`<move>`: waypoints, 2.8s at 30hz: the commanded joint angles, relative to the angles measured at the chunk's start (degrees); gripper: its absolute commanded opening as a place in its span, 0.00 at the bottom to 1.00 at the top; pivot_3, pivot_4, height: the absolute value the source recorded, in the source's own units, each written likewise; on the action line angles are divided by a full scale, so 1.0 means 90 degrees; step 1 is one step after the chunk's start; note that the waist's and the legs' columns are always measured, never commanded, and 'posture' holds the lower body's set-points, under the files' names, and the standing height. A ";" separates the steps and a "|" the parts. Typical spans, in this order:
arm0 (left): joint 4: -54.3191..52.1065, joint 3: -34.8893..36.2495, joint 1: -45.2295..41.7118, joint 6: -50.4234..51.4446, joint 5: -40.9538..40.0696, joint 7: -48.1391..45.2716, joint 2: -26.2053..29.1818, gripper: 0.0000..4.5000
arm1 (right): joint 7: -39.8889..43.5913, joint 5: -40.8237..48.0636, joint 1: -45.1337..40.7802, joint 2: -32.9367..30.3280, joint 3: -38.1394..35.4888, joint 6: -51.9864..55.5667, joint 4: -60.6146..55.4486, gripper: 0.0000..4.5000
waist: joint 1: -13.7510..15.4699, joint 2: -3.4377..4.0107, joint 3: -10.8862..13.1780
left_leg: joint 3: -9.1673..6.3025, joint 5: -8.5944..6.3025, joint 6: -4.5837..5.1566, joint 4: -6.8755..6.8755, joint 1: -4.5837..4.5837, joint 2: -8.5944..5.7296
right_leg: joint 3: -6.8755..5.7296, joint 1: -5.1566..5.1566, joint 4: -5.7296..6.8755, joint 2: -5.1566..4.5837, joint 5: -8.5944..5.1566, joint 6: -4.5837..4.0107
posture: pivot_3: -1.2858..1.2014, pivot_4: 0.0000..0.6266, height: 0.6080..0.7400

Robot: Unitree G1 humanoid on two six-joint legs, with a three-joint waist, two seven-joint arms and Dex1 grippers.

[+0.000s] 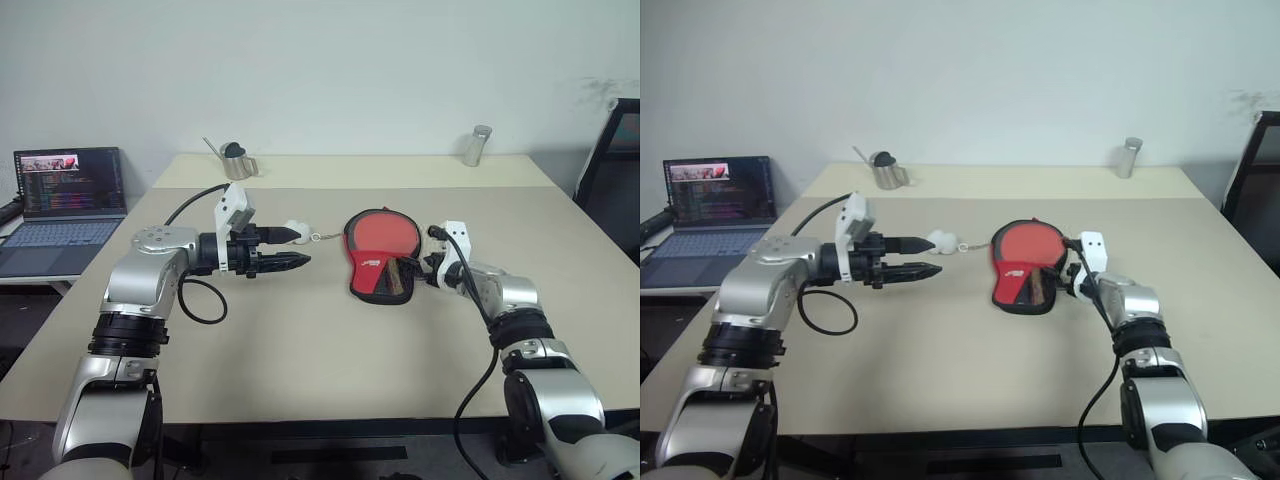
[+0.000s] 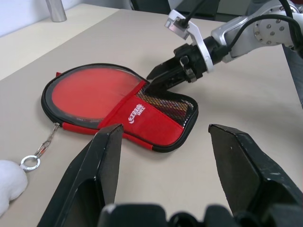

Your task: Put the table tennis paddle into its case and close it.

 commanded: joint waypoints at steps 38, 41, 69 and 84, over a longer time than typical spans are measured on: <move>-0.0176 0.0089 -0.0158 -0.0105 -0.0119 0.0001 0.0026 0.70 | 0.0186 -0.0415 -0.0472 0.0172 0.0146 -0.0248 0.1052 0.95 | -0.0135 0.0000 -0.0001 | 0.0002 0.0000 0.0000 -0.0001 0.0008 0.0001 | 0.0002 0.0003 0.0004 0.0001 0.0000 0.0000 | 0.52 0.24 1.00; -0.0212 0.0112 -0.0110 -0.0102 -0.0120 0.0000 0.0060 0.70 | 0.0282 -0.0520 -0.0594 0.0195 0.0213 -0.0347 0.1270 0.78 | -0.0144 0.0000 -0.0001 | 0.0003 0.0000 -0.0001 -0.0001 0.0011 0.0001 | 0.0003 0.0004 0.0006 0.0001 0.0000 0.0000 | 0.52 0.24 1.00; -0.1531 0.0513 0.1868 0.0303 -0.0688 -0.0600 0.1419 0.70 | 0.0568 0.0309 0.0660 0.1201 0.0492 0.1869 -0.2177 0.00 | -0.0191 0.0002 -0.0001 | 0.0000 0.0000 -0.0002 -0.0016 0.0012 0.0009 | 0.0003 -0.0003 0.0002 0.0002 -0.0001 -0.0002 | 0.52 0.24 1.00; -0.3318 0.0458 0.3691 0.0430 -0.1165 -0.0580 0.1655 0.70 | -0.0106 0.1198 0.2860 0.1317 0.0669 0.4457 -0.6187 0.00 | -0.0114 0.0001 -0.0002 | -0.0009 -0.0001 -0.0002 -0.0019 0.0011 0.0008 | -0.0005 0.0003 -0.0007 0.0000 -0.0004 -0.0006 | 0.52 0.24 1.00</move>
